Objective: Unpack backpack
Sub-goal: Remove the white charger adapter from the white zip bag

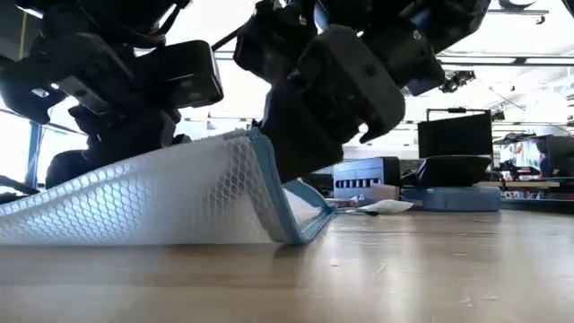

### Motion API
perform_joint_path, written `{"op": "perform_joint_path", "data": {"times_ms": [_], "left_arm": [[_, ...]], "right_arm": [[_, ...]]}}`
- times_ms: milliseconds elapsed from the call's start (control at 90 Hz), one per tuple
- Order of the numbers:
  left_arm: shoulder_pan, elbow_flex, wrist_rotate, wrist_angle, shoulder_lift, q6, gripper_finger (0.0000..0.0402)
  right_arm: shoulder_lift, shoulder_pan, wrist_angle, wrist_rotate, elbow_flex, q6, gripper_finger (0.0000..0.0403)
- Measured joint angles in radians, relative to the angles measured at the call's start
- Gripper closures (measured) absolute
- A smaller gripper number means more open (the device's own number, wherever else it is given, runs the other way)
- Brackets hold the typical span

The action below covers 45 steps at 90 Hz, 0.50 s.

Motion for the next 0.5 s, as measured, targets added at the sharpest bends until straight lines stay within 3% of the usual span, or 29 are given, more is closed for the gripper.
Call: {"op": "perform_joint_path", "data": {"times_ms": [133,233,500], "left_arm": [[0.0,0.0,-0.001,0.001,0.0,0.0,0.0402],[0.0,0.0,0.0,0.002,0.0,0.0,0.0402],[-0.002,0.0,-0.001,-0.016,-0.001,0.0,0.0402]], "right_arm": [[-0.003,-0.002,-0.018,-0.044,0.014,-0.007,0.0338],[-0.004,-0.003,-0.131,-0.078,0.051,-0.026,0.0391],[-0.007,0.014,-0.432,-0.035,0.169,-0.077,0.0402]]}}
